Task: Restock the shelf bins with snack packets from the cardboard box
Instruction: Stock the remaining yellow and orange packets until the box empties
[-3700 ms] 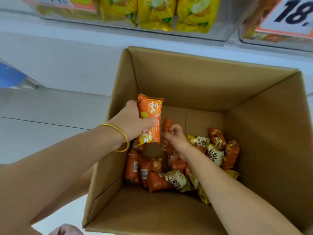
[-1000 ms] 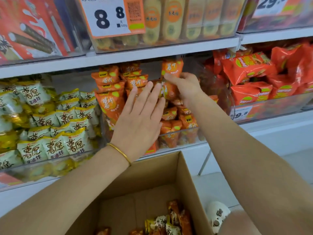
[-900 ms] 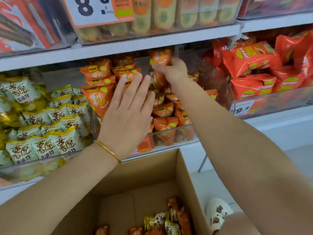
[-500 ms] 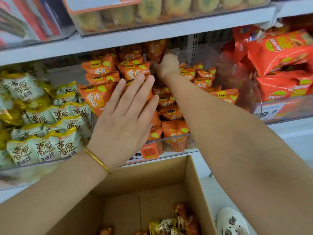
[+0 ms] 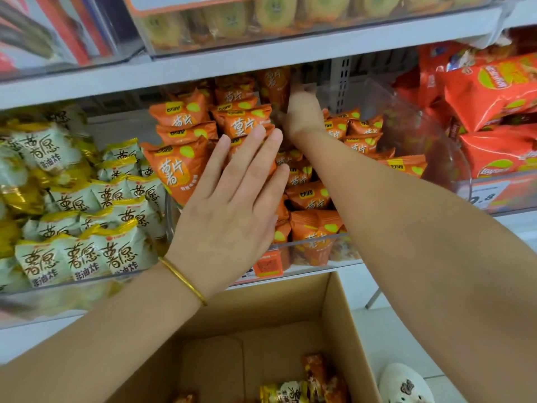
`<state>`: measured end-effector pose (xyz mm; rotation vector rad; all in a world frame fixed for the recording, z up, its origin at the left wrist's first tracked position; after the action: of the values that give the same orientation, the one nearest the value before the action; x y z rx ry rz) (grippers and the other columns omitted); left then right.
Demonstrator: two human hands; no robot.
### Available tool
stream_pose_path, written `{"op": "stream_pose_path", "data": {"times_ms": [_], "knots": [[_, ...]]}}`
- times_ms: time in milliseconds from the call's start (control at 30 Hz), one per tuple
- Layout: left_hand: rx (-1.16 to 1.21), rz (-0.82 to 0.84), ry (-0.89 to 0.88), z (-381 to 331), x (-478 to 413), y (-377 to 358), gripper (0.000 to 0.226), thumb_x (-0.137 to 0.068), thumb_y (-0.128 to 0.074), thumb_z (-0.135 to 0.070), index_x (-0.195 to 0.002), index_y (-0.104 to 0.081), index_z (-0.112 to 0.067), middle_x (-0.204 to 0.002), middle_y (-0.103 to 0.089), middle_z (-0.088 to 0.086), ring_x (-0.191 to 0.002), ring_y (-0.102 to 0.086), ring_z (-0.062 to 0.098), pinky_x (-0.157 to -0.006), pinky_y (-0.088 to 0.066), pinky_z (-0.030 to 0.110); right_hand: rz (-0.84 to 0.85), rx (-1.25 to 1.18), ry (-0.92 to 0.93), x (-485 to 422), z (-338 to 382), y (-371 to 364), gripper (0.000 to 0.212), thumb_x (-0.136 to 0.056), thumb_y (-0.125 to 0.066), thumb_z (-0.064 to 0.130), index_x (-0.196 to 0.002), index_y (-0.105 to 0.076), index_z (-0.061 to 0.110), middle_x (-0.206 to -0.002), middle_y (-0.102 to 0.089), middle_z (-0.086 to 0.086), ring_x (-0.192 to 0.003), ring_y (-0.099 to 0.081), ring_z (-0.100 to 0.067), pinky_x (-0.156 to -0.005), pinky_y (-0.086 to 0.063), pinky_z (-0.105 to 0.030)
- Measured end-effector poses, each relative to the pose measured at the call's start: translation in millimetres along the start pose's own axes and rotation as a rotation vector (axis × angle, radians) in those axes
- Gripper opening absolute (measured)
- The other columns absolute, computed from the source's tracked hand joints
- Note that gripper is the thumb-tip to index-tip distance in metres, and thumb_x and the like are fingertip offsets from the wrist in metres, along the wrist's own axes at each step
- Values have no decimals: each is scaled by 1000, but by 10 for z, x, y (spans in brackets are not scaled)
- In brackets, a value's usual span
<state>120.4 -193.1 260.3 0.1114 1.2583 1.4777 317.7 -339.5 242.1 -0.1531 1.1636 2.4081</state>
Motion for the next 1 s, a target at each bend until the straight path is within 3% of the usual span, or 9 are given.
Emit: {"op": "stream_pose_path", "data": {"times_ms": [233, 333, 400, 467, 533, 633, 767, 900, 1000], "knots": [[17, -12, 3, -24, 9, 29, 42, -95, -43, -20, -131, -52, -3, -151, -28, 23, -142, -22, 38, -113, -21, 58, -16, -38, 20, 130, 21, 73, 53, -87, -68, 28, -129, -43, 6, -130, -52, -15, -120, -52, -29, -96, -41, -33], [14, -28, -4, -58, 17, 59, 41, -95, -43, -19, -131, -52, -3, -151, -28, 23, -142, -22, 37, -113, -21, 57, -47, -54, 51, 407, 60, 305, 54, -88, -67, 28, -131, -44, 5, -132, -50, -14, -123, -48, -27, -92, -37, -24], [26, -40, 1, -56, 41, 119, 41, -94, -44, -19, -132, -52, -3, -151, -28, 23, -142, -23, 37, -114, -21, 57, -105, -138, 88, 774, 81, 559, 55, -88, -67, 26, -134, -46, 6, -131, -53, -12, -121, -51, -23, -93, -36, -19], [72, -68, 5, -59, 155, 261, 40, -94, -46, -16, -130, -53, -2, -149, -31, 23, -141, -25, 38, -113, -22, 57, -174, -236, 104, 1315, 88, 828, 56, -87, -69, 24, -136, -46, 8, -127, -57, -8, -116, -55, -17, -99, -44, -25], [154, -104, 3, -92, 437, 444, 34, -93, -48, -12, -123, -57, 0, -145, -37, 24, -138, -30, 39, -112, -26, 57, -201, -321, 136, 1968, 133, 963, 48, -86, -69, 21, -130, -51, 10, -117, -60, -4, -105, -59, -13, -92, -49, -28], [265, -14, -44, -239, 1170, 483, 30, -91, -48, -9, -115, -63, -1, -142, -42, 22, -135, -34, 38, -112, -28, 54, 13, -378, 133, 2867, 274, 650, 37, -86, -66, 20, -122, -56, 15, -106, -60, 1, -93, -60, -11, -82, -49, -19], [309, 362, -81, -432, 2256, -15, 32, -87, -51, -14, -113, -65, -5, -144, -42, 21, -136, -35, 38, -111, -29, 54, 455, -235, 6, 3642, 193, -337, 32, -90, -64, 24, -121, -57, 19, -103, -58, 6, -87, -57, -3, -76, -43, -9], [319, 682, -37, -445, 2796, -447, 37, -68, -77, -15, -102, -70, -4, -133, -52, 25, -126, -45, 42, -100, -39, 57, 669, -10, -130, 4038, -338, -1308, 29, -93, -60, 23, -121, -58, 16, -106, -62, -1, -95, -58, -13, -86, -48, -27], [329, 750, -29, -461, 2895, -542, 36, -75, -72, -22, -107, -69, -5, -133, -52, 24, -128, -44, 41, -101, -39, 52, 764, 197, -242, 4386, -981, -1957, 30, -92, -59, 18, -122, -56, 13, -119, -60, -7, -110, -57, -24, -94, -48, -39]]}}
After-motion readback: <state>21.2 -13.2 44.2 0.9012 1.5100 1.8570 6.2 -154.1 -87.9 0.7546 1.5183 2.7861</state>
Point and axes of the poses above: each hand's wrist, its own x-axis away from the middle knuckle, its own y-axis out of the back of the hand, z = x × y, the point moved 10 cm from there along -x, towards the middle knuckle
